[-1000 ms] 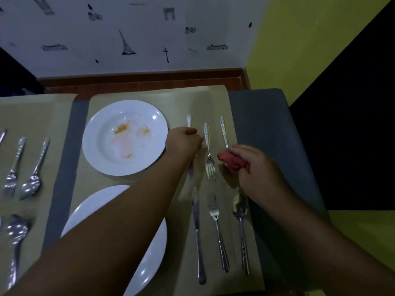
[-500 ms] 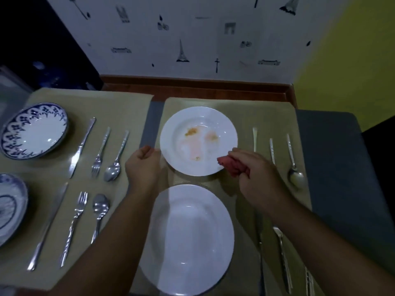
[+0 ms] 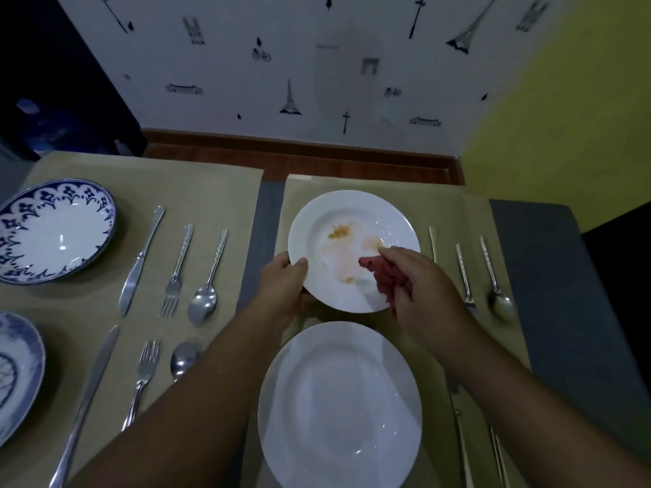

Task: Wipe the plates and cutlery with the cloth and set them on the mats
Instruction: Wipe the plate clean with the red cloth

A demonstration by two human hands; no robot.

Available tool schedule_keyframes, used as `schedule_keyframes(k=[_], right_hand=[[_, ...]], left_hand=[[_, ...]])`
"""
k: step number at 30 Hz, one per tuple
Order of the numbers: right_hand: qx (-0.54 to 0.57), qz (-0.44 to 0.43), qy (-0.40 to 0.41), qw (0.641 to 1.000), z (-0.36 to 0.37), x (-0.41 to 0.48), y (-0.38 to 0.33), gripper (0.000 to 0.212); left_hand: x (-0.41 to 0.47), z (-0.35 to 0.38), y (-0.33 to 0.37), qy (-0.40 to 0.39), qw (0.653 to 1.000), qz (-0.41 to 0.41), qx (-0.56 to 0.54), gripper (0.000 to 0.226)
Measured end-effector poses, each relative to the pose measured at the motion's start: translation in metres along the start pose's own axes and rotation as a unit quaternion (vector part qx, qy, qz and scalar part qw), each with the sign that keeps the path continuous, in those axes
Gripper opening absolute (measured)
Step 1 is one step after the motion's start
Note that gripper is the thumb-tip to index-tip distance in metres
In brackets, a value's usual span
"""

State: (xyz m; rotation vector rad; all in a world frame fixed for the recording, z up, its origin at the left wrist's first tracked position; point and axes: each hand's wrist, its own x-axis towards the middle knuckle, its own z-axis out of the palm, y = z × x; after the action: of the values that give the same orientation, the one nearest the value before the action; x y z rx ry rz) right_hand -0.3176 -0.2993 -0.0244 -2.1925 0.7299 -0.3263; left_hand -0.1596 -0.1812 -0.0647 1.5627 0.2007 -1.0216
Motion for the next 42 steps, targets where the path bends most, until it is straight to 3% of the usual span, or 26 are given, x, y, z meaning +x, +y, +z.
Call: schedule_keyframes(k=[4, 8, 12, 17, 19, 22, 25, 30, 36, 38, 42], right_hand=[[0.006, 0.019, 0.001, 1.000, -0.015, -0.005, -0.021, 0.049], [-0.160, -0.102, 0.020, 0.982, -0.030, -0.020, -0.044, 0.038], [-0.241, -0.059, -0.024, 0.968, -0.009, -0.037, -0.021, 0.052], [-0.202, -0.019, -0.040, 0.978, 0.025, -0.048, -0.012, 0.053], [-0.200, -0.047, -0.086, 0.975, 0.031, -0.058, -0.019, 0.054], [-0.192, -0.118, -0.127, 0.966, 0.032, -0.085, -0.037, 0.033], [-0.195, -0.171, -0.184, 0.948, 0.020, -0.123, -0.039, 0.036], [-0.146, -0.179, -0.145, 0.962, 0.008, -0.132, -0.041, 0.020], [-0.120, -0.054, 0.079, 0.988, -0.003, -0.098, -0.035, 0.023], [-0.109, -0.063, 0.052, 0.991, 0.009, -0.105, -0.045, 0.022], [-0.136, -0.124, -0.099, 0.978, 0.031, -0.131, -0.056, 0.019]], left_hand=[[-0.044, -0.015, 0.008, -0.072, 0.995, 0.012, -0.061, 0.024], [-0.090, -0.032, -0.004, -0.047, 0.996, 0.072, -0.015, 0.023], [-0.129, -0.034, -0.026, -0.038, 0.994, 0.105, 0.009, 0.026], [-0.147, -0.035, -0.053, -0.074, 0.988, 0.128, 0.050, 0.025], [-0.147, -0.039, -0.056, -0.083, 0.988, 0.116, 0.054, 0.024], [-0.147, -0.043, -0.057, -0.087, 0.989, 0.106, 0.052, 0.026], [-0.150, -0.046, -0.059, -0.091, 0.990, 0.100, 0.032, 0.027], [-0.163, -0.045, -0.077, -0.112, 0.990, 0.074, 0.037, 0.028], [-0.169, -0.047, -0.083, -0.116, 0.989, 0.096, 0.017, 0.031], [-0.167, -0.047, -0.081, -0.123, 0.986, 0.109, 0.031, 0.029], [-0.160, -0.058, -0.075, -0.105, 0.989, 0.102, 0.028, 0.027]])
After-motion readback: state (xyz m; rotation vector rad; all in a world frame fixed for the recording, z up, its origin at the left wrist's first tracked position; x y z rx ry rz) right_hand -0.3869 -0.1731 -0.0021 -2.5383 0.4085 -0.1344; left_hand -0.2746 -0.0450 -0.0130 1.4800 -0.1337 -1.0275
